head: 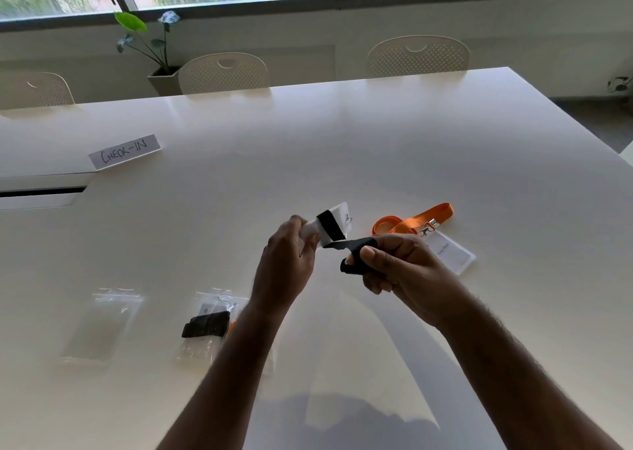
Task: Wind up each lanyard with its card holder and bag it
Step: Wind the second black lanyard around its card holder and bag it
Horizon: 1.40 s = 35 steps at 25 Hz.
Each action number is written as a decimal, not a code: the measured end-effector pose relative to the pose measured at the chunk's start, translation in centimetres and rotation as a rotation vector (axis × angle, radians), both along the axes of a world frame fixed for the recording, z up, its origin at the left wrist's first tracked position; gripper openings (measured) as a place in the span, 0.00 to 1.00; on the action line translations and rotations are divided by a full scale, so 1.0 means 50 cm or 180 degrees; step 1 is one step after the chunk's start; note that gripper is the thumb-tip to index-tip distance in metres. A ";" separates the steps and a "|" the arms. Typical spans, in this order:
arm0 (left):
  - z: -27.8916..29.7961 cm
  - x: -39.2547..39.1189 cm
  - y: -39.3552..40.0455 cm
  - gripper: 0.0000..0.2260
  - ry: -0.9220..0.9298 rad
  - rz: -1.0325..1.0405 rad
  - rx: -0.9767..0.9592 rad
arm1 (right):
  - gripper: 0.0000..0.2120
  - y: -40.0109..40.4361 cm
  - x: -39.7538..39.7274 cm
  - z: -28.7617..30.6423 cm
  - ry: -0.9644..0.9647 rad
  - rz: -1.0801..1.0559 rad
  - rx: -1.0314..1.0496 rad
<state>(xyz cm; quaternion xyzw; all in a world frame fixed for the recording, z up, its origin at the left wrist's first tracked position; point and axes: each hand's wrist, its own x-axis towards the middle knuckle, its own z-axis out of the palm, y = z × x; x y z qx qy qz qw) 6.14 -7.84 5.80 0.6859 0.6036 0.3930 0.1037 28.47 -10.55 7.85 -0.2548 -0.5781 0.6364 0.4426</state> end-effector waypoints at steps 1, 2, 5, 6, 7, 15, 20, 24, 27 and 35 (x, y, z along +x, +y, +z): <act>0.001 0.003 0.000 0.07 0.0031 -0.0046 -0.0032 | 0.18 0.001 -0.001 0.004 -0.0028 -0.0072 0.0041; 0.002 0.006 0.000 0.07 0.0041 -0.0119 -0.0098 | 0.19 0.003 -0.002 0.008 -0.0056 -0.0145 0.0096; -0.002 0.016 -0.007 0.07 0.0014 -0.0544 -0.0394 | 0.19 0.011 -0.007 0.017 -0.0054 -0.0434 0.0234; -0.004 0.018 -0.011 0.07 0.0007 -0.0704 -0.0492 | 0.18 0.014 -0.007 0.020 -0.0065 -0.0598 0.0226; -0.006 0.019 -0.016 0.07 0.0021 -0.0840 -0.0576 | 0.16 0.019 -0.006 0.022 -0.0129 -0.0795 0.0224; 0.007 0.006 -0.022 0.05 0.0115 -0.1784 -0.0942 | 0.19 0.046 0.024 0.009 -0.1394 -0.1670 0.0838; 0.033 -0.005 -0.029 0.03 -0.0065 -0.2208 -0.1346 | 0.14 0.065 0.038 -0.016 -0.1493 -0.1538 0.0763; 0.038 -0.017 -0.033 0.03 -0.0529 -0.2297 -0.1715 | 0.11 0.061 0.034 -0.045 -0.1270 -0.1239 0.0517; 0.043 -0.030 -0.036 0.04 -0.0936 -0.2357 -0.1803 | 0.14 0.048 0.029 -0.064 -0.1327 -0.0986 0.0387; 0.040 -0.059 -0.026 0.03 -0.1379 -0.2091 -0.1526 | 0.32 0.006 0.006 -0.101 -0.0753 -0.0527 -0.0370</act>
